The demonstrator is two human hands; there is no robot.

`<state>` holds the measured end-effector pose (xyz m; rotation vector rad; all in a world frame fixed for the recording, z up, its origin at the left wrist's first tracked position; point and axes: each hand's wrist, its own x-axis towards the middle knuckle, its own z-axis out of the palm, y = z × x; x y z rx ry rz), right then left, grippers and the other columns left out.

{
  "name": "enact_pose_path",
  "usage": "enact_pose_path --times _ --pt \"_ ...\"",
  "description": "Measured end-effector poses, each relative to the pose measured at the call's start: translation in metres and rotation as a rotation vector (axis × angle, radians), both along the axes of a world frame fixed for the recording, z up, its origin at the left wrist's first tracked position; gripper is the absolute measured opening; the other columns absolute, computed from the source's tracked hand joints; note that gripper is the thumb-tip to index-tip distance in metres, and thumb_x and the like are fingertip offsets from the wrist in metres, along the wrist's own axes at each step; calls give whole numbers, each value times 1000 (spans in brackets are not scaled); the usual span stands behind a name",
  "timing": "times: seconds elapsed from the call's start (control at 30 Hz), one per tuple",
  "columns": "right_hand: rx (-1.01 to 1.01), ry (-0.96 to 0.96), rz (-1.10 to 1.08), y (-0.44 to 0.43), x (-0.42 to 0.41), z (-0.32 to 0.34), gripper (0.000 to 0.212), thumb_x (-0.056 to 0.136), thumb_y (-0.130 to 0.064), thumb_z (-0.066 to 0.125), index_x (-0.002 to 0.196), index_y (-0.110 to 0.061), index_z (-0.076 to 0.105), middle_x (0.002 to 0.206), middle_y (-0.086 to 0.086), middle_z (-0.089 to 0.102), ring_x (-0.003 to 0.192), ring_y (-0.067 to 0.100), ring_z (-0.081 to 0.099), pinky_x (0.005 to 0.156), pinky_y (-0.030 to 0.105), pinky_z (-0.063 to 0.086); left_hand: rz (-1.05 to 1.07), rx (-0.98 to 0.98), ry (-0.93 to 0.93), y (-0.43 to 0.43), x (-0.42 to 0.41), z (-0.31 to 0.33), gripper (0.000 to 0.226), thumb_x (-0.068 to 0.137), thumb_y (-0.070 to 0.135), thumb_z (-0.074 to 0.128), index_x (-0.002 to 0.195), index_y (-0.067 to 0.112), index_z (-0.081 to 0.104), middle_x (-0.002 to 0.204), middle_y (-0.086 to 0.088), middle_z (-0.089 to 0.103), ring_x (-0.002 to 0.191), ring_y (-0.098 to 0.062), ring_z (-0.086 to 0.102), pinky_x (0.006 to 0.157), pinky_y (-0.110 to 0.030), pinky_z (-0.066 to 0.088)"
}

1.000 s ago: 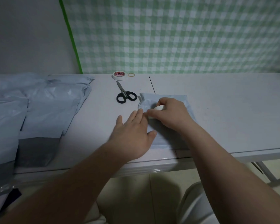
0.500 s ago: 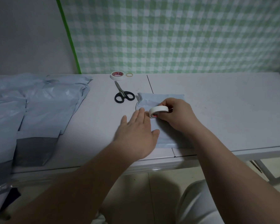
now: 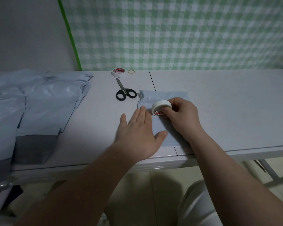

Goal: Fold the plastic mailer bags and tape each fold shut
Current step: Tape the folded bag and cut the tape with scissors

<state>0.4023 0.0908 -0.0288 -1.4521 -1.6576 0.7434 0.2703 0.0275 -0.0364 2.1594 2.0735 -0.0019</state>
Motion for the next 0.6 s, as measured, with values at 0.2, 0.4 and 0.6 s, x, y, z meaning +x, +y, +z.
enact_pose_path --times 0.2,0.4,0.6 --pt "0 -19 71 -1 11 1 12 85 -19 66 95 -19 73 83 -9 69 79 8 62 73 20 44 7 12 -6 1 1 -1 81 91 65 16 152 16 -5 160 -2 -12 146 -13 -10 117 -51 -4" --pt "16 66 35 -4 -6 13 13 80 -27 71 90 -21 73 82 -11 71 79 2 64 71 15 46 10 75 -32 2 4 -3 77 92 61 19 152 17 -2 160 -1 -5 147 -15 -6 116 -54 -1" --pt "-28 404 53 -15 -23 -3 11 85 -16 64 92 -24 67 91 -6 71 88 8 65 79 21 49 19 95 -53 1 6 -6 76 91 54 21 152 16 -4 160 0 -5 146 -14 -12 116 -54 -2"
